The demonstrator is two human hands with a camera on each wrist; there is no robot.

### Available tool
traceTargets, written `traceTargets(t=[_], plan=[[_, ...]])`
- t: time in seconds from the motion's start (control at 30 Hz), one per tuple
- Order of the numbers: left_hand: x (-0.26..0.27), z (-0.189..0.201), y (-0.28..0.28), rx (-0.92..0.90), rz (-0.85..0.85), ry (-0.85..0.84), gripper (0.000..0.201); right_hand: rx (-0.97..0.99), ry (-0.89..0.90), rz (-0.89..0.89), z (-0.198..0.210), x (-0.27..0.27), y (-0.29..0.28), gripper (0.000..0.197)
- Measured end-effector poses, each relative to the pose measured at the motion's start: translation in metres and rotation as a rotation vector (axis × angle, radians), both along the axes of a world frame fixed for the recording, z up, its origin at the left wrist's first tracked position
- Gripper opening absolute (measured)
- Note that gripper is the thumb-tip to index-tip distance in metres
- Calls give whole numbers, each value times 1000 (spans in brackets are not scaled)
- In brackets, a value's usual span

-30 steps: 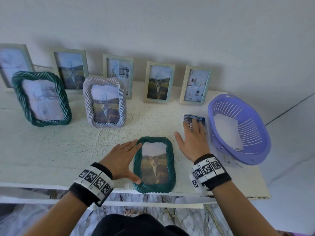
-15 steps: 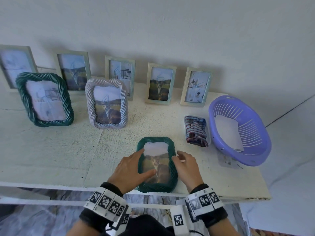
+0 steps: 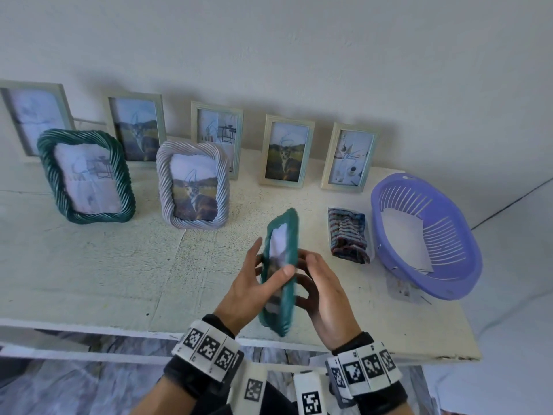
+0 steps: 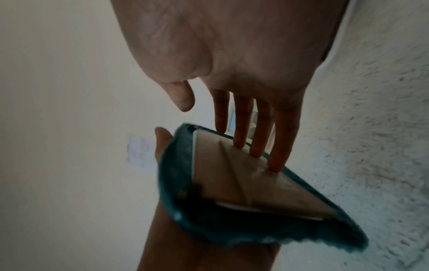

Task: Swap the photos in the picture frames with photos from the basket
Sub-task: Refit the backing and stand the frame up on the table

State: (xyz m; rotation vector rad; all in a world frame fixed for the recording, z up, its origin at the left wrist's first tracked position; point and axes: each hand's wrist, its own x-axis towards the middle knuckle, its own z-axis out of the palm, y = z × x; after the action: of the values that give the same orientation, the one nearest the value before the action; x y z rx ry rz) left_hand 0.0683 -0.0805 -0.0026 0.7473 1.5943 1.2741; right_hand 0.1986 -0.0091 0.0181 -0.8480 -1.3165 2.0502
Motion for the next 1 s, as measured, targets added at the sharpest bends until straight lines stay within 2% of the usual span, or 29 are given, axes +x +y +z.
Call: traceTargets(t=[0.1, 0.17, 0.27, 0.43, 0.5, 0.63, 0.73, 0.8, 0.93, 1.0], plan=[[-1, 8, 7, 70, 40, -177, 126, 267, -79, 59, 6, -5, -4, 23], [-3, 13, 11, 97, 33, -242, 117, 424, -138, 67, 6, -7, -3, 27], [-9, 19, 16, 104, 35, -288, 114, 528, -208, 83, 9, -9, -2, 34], [-18, 25, 17, 60, 40, -219, 126, 640, -309, 86, 19, -5, 4, 35], [-22, 27, 17, 48, 53, -178, 123, 738, -381, 53, 22, -1, 11, 33], [-32, 29, 16, 14, 22, -110, 111, 880, -510, -3, 23, 7, 26, 14], [-33, 28, 14, 7, 2, -80, 113, 1020, -681, -24, 25, 7, 29, 15], [-29, 27, 13, 25, 6, -67, 116, 940, -658, 5, 26, 4, 26, 21], [-26, 24, 11, 61, 14, 46, 124, 389, -357, -27, 35, -8, 17, 26], [-27, 19, 10, 75, 38, 133, 130, 134, -246, -6, 35, -12, 15, 43]])
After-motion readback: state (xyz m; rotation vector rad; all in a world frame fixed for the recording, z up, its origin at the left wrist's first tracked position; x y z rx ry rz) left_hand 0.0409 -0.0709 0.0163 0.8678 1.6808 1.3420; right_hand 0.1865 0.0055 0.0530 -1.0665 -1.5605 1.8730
